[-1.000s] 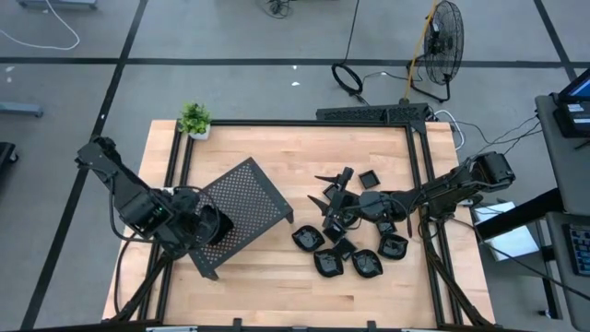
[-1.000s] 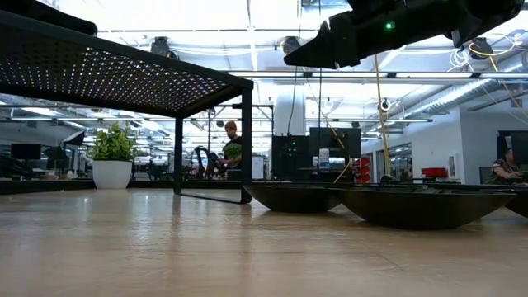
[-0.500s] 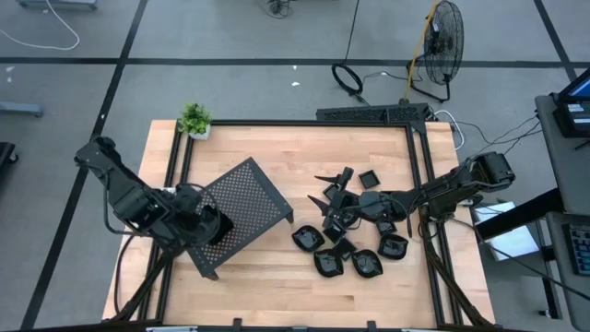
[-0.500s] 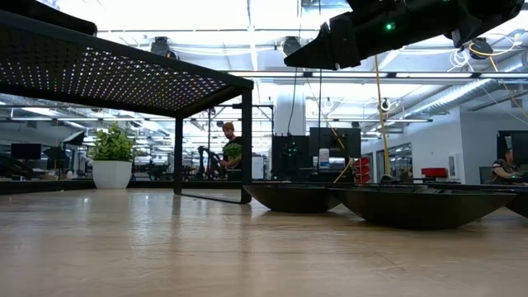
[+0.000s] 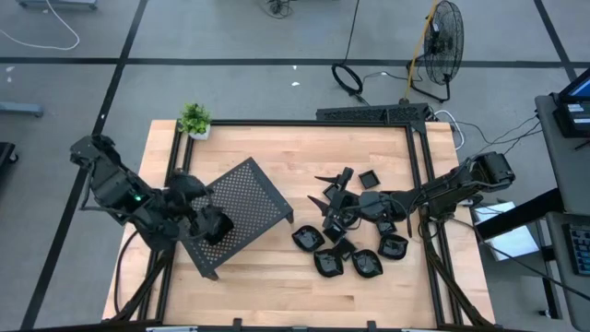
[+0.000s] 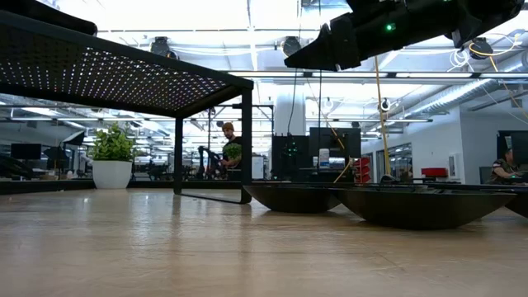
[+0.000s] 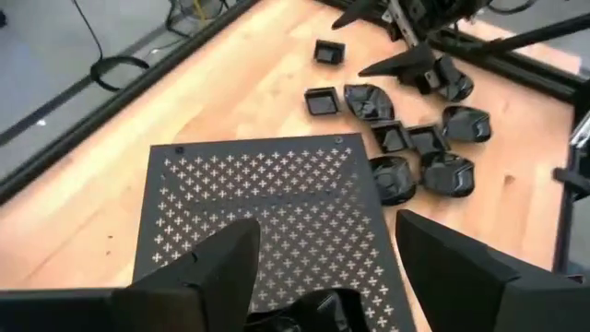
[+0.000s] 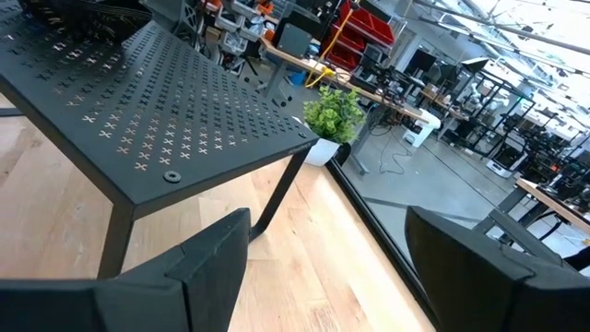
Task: Pick & Place Mini shaped plates
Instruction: Stack the distorted square plate on top of the distorted square plate on the shelf, then put the square plate on the shelf
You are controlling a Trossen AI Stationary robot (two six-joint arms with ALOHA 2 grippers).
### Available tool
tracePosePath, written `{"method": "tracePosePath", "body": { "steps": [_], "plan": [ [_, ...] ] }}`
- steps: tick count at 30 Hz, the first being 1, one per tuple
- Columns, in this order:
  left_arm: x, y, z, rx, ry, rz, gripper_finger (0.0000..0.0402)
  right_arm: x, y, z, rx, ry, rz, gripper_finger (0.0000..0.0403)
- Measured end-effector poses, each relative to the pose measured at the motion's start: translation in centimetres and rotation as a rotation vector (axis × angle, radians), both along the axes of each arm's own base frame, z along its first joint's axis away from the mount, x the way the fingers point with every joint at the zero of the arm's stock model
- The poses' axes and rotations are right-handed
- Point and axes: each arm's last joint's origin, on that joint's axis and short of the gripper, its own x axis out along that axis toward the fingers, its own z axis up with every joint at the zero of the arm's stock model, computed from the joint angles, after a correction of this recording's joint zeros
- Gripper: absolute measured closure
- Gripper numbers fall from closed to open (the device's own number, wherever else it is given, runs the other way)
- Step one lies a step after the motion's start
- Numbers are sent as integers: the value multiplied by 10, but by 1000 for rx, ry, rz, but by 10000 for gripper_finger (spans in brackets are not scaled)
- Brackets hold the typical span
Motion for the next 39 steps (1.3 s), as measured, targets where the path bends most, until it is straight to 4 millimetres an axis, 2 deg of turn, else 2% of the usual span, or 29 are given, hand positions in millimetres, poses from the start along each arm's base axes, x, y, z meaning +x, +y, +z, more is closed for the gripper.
{"method": "tracePosePath", "body": {
  "steps": [3,8,21,28,39],
  "plan": [
    [1,-1,-14,-42,78,25,140,0,0,0,0,0,0,130],
    [-8,5,-34,-79,180,191,143,0,0,0,0,0,0,132],
    [-11,4,-82,-115,310,318,139,0,0,0,1,-3,0,136],
    [-8,2,-82,-120,277,297,146,0,0,1,2,-8,0,137],
    [4,-10,-69,-127,131,66,147,0,0,1,2,-7,0,137]
  ]
}}
